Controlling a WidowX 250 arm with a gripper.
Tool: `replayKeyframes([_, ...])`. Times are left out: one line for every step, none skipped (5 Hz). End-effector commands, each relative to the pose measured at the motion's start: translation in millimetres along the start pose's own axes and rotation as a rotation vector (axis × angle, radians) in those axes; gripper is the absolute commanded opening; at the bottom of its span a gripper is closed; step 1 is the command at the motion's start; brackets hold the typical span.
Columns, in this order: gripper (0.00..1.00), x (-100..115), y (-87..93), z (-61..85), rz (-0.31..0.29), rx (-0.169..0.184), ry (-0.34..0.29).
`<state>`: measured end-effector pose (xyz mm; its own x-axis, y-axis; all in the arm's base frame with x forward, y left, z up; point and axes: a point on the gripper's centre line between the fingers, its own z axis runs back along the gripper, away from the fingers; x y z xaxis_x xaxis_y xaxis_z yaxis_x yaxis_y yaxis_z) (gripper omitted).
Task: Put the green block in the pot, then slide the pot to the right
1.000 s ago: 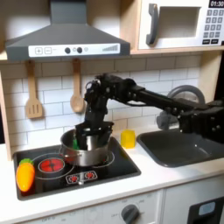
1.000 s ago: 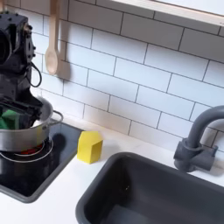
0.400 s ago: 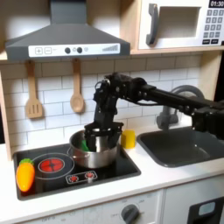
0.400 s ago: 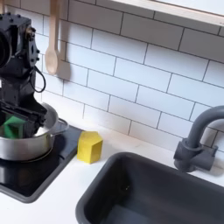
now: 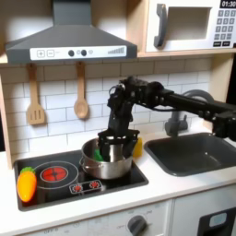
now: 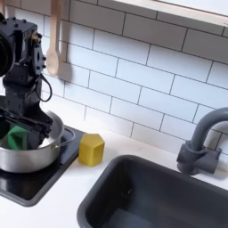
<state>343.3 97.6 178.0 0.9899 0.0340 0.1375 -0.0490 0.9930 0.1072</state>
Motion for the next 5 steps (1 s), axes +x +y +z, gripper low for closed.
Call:
replayKeyframes([1.00,-10.8,-11.6,4.5,-0.026,-0.005,-0.006])
replayKeyframes([1.00,-13.4,-15.6,7.0,-0.031,-0.003,-0.011])
replayKeyframes([1.00,-12.5,-16.3,6.6,-0.030,-0.006,-0.011])
replayKeyframes([1.00,-12.3,-17.1,6.7,-0.034,-0.005,-0.011])
replayKeyframes([1.00,-12.3,-17.1,6.7,-0.034,-0.005,-0.011])
